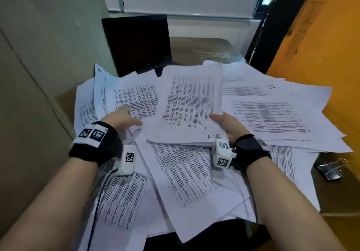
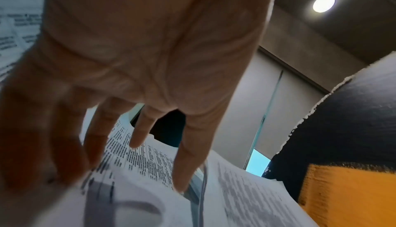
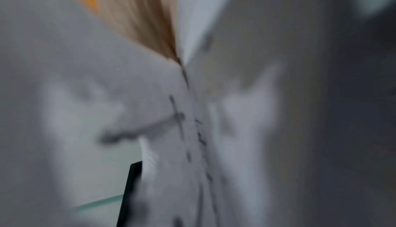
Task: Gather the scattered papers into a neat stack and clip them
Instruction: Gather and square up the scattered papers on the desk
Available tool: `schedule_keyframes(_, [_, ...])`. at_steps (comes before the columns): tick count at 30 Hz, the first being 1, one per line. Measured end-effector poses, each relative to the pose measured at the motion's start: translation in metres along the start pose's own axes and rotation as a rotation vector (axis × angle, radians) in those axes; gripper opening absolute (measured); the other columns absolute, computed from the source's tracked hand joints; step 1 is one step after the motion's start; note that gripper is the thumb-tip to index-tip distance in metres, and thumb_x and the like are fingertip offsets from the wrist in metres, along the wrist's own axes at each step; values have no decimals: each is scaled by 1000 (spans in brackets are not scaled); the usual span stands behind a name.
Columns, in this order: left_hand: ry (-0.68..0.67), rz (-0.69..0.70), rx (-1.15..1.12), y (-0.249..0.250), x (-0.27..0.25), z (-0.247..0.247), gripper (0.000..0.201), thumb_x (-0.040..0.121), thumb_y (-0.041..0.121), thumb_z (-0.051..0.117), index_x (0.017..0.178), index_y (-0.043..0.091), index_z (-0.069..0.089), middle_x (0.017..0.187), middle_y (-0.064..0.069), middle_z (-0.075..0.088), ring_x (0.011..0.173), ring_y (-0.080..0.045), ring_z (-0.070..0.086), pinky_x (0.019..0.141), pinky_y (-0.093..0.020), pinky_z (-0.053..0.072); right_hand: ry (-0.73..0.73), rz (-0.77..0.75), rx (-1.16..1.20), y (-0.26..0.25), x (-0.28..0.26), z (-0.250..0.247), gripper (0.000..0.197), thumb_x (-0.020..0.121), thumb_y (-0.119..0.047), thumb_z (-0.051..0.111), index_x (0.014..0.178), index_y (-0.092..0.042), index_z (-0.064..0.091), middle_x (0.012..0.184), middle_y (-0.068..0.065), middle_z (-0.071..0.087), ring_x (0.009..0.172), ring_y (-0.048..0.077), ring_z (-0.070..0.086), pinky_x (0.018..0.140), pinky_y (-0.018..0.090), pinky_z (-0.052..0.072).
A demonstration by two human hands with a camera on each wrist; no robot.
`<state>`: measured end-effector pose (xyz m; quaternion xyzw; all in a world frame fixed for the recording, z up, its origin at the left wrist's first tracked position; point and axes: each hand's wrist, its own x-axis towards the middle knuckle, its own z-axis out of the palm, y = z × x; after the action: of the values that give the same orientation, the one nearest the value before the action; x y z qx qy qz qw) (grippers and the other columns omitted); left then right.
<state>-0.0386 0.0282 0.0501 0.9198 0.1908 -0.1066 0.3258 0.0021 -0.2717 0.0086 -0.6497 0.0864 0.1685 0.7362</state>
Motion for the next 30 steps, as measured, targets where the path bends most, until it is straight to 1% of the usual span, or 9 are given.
schedule_keyframes(2, [-74, -17, -100, 0, -1, 2, 69, 84, 12, 70, 140, 10, 30, 87, -15, 59, 64, -26, 59, 55, -32, 58, -26, -25, 33, -2, -5, 1, 43, 101, -11, 49, 142, -4, 40, 131, 15, 59, 99, 23, 64, 61, 26, 60])
schedule_keyframes(6, [-78, 88, -319, 8, 0, 9, 74, 81, -11, 64, 142, 16, 32, 87, -10, 49, 67, -24, 56, 51, -32, 55, -34, -55, 108, -7, -9, 3, 41, 101, -12, 49, 141, -12, 38, 118, 2, 56, 97, 15, 49, 47, 7, 49])
schedule_keyframes(9, [218, 234, -445, 15, -1, 11, 70, 82, -3, 66, 140, 20, 33, 91, -11, 52, 66, -19, 52, 63, -31, 50, -8, -29, 234, 1, 2, 0, 50, 89, -20, 65, 135, -8, 49, 119, 12, 67, 111, 30, 63, 97, 46, 52])
schedule_keyframes(11, [343, 284, -508, 21, -5, 10, 73, 86, 9, 66, 144, 20, 23, 95, -15, 51, 73, -21, 52, 76, -36, 51, 16, 19, 350, 4, 4, -4, 44, 93, -18, 59, 133, -4, 51, 116, 19, 69, 105, 36, 68, 94, 56, 51])
schedule_keyframes(14, [-87, 186, -545, 27, -22, 17, 86, 89, 30, 64, 150, 16, 5, 110, -16, 61, 82, -25, 67, 80, -42, 57, 1, 35, 535, 3, 3, 0, 34, 99, -8, 44, 133, -2, 46, 114, 26, 67, 95, 40, 70, 79, 55, 57])
schedule_keyframes(17, [-400, 157, -462, 18, -27, 27, 77, 84, 6, 68, 146, 22, 24, 100, -21, 65, 74, -30, 69, 63, -41, 59, 27, 14, 588, 6, 9, 1, 46, 97, 2, 40, 143, -2, 34, 125, 31, 59, 107, 43, 64, 96, 59, 47])
schedule_keyframes(22, [313, 317, -323, 13, -19, -4, 71, 87, 0, 53, 147, 20, 20, 90, -14, 55, 72, -21, 55, 54, -25, 41, 15, -11, 656, 4, 6, 0, 28, 101, -4, 35, 123, 4, 50, 128, 28, 57, 117, 42, 55, 113, 56, 30])
schedule_keyframes(26, [676, 554, -729, 7, -11, -49, 46, 84, 19, 52, 127, 18, 37, 111, -12, 61, 81, -15, 55, 70, -27, 48, 121, 19, 643, 4, 8, -1, 40, 101, -9, 41, 139, 1, 40, 136, 25, 52, 124, 41, 52, 108, 59, 35])
schedule_keyframes(30, [957, 650, -859, -2, -8, -66, 33, 87, 14, 48, 115, 19, 33, 116, -4, 59, 99, -3, 59, 93, -17, 46, 107, -27, 591, 2, 9, -1, 22, 105, -10, 36, 115, 7, 46, 129, 23, 54, 122, 36, 51, 112, 49, 35])
